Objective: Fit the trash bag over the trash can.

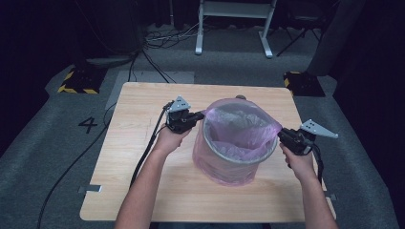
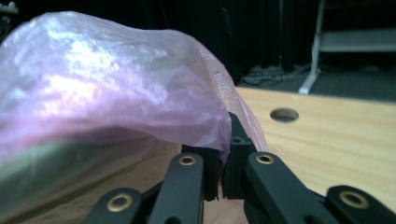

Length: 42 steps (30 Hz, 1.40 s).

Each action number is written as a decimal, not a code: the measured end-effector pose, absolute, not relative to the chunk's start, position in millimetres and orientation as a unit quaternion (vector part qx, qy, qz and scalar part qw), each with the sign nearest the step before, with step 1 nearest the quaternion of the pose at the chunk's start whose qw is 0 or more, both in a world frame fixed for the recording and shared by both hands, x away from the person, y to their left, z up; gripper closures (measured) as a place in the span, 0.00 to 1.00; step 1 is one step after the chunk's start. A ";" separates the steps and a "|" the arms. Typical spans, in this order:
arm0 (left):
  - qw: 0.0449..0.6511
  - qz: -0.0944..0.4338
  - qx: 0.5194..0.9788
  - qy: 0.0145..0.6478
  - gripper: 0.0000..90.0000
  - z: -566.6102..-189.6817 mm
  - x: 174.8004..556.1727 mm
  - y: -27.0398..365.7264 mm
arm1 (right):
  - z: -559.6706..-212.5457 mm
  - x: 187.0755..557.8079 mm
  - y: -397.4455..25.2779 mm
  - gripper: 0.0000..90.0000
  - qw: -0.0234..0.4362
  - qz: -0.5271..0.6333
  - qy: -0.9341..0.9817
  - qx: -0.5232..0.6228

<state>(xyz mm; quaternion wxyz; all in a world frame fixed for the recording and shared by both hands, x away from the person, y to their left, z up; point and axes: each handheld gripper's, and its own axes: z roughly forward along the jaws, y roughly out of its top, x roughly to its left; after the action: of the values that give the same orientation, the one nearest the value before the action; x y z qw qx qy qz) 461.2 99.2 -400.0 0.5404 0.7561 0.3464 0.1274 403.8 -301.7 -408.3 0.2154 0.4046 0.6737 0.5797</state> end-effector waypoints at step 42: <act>0.514 0.103 0.758 0.388 0.17 -425.0 442.4 126.8 | -346.4 375.0 -304.8 0.17 0.215 0.585 0.691 0.365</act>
<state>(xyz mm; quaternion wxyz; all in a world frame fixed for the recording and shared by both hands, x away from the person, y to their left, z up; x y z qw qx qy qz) 442.4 126.8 -425.0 0.5137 0.7583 0.3878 0.1034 375.0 -304.8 -346.4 0.2154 0.3650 0.6915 0.5850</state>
